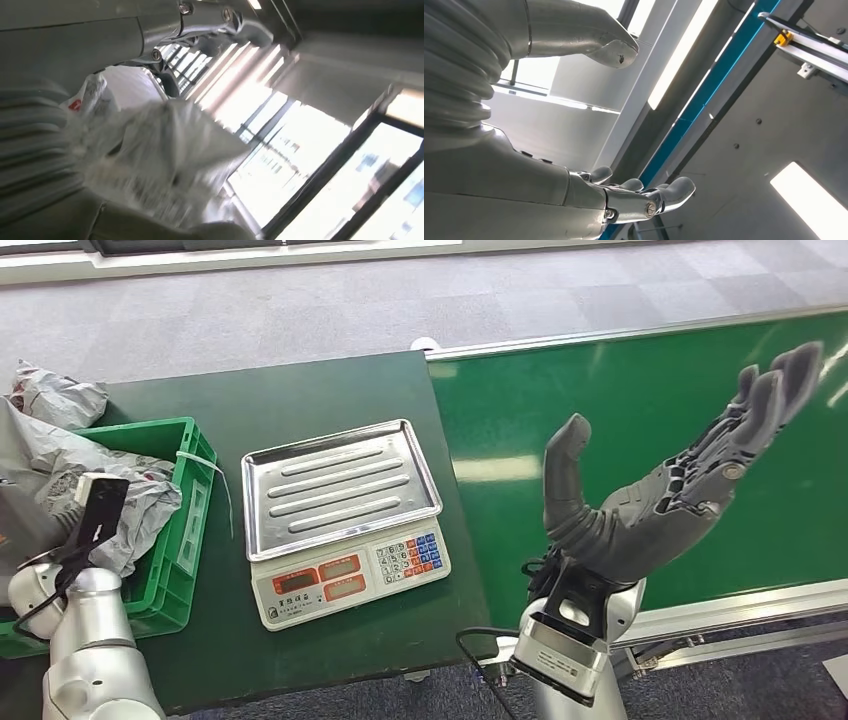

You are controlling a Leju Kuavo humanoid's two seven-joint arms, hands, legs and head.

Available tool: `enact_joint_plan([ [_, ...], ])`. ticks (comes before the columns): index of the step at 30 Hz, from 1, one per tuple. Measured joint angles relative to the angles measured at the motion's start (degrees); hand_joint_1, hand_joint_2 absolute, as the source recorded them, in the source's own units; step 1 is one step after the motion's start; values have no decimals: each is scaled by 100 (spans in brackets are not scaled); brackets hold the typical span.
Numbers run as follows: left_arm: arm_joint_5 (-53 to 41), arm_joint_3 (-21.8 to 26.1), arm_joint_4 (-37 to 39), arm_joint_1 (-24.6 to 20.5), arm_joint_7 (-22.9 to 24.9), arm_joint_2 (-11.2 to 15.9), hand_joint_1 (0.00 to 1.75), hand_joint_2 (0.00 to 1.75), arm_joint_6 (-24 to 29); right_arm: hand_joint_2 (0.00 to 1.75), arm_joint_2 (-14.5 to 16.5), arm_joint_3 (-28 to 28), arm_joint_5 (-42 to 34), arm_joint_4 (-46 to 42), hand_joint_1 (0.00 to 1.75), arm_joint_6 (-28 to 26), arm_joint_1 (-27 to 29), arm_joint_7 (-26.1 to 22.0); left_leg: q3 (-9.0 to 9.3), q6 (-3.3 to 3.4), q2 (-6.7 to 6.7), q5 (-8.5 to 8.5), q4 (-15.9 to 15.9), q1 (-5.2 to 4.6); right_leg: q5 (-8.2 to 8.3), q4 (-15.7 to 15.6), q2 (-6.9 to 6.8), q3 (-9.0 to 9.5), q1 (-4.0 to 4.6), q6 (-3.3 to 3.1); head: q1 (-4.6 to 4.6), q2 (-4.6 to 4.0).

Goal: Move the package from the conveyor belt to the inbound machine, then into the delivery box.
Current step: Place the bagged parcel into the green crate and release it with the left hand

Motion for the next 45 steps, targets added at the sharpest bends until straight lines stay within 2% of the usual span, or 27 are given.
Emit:
enact_joint_plan([
  [2,1298,60,-715,58,-486,-242,0,0,4,175,0,-1,-20,28,0,0,1,0,2,-1,8,-3,1,-1,0,-1,5,-3,-1,0,-1,0],
  [4,2269,-194,-1490,190,-460,-447,0,0,5,175,0,-7,-23,52,0,0,3,0,-1,0,-1,-4,2,-1,-2,-2,-2,-3,1,0,-1,0],
  [7,3176,-845,-2729,483,-421,-705,0,0,5,175,0,-38,-23,85,0,0,8,0,-7,1,-21,-5,2,0,-4,-2,-15,-2,1,1,1,0],
  [11,3791,-1840,-4100,923,-409,-935,0,0,1,175,0,-118,-27,110,0,-1,20,0,-6,2,-18,-7,2,-1,-4,-4,-12,-1,-1,1,0,0],
  [14,4011,-2500,-4747,1201,-403,-997,0,0,-3,175,0,-160,-44,113,0,0,27,0,-6,2,-20,-7,2,-1,-4,-4,-14,-1,-1,1,1,0],
  [19,4067,-3016,-5263,1396,-391,-1043,0,0,-3,175,0,-216,-56,113,0,0,37,0,-4,2,-17,-6,1,0,-4,-4,-13,0,0,1,0,0],
  [23,4239,-3240,-5401,1490,-389,-1038,0,175,-21,175,0,-243,-95,109,0,-1,44,0,1,1,-18,-5,1,0,-3,-4,-12,0,1,0,0,0],
  [24,4406,-3380,-5362,1532,-360,-1005,0,175,-106,175,-3,-244,-190,106,0,0,49,0,2,1,-18,-5,2,-1,-3,-4,-13,1,1,1,-1,0],
  [26,4851,-3788,-5190,1633,-189,-911,0,175,-651,175,-26,-220,-625,102,0,34,94,-5,4,2,-24,-4,2,-1,-4,-4,-19,8,1,1,-1,0],
  [29,5462,-4464,-4865,1780,83,-793,0,175,-2404,175,-154,-36,-1784,93,0,487,278,-3,3,4,-25,-6,2,-5,-4,-4,-23,15,-6,2,1,0],
  [32,5811,-5096,-4538,2041,-119,-737,0,175,-4406,175,-361,294,-2964,-58,0,1909,430,-3,2,10,-17,-11,3,-14,-4,-5,-18,8,-14,3,1,0],
  [35,5890,-5551,-4380,2275,-322,-709,0,175,-5755,175,-450,469,-3774,-456,0,3603,544,-9,-2,14,-21,-15,4,-15,-9,-5,-17,5,-14,9,1,0],
  [38,6200,-5722,-4360,2477,-361,-790,0,175,-6739,175,-384,393,-4420,-869,0,5490,775,-14,-2,17,-20,-23,3,-14,-18,-5,-17,5,-13,15,1,0],
  [40,6402,-5726,-4354,2600,-376,-921,0,175,-7302,175,-303,235,-4477,-1019,0,6363,905,-14,-2,18,-21,-27,2,-13,-23,-5,-18,7,-12,16,0,0],
  [42,6457,-5715,-4331,2687,-380,-1053,0,175,-7552,175,-273,75,-4359,-1074,0,6653,957,-8,-1,19,-22,-29,2,-13,-25,-6,-19,11,-13,19,1,0],
  [45,6424,-5702,-4273,2745,-379,-1150,0,175,-7540,175,-261,-96,-4240,-1100,0,6730,1000,-4,-1,20,-22,-29,3,-14,-24,-7,-21,13,-14,21,2,0],
])
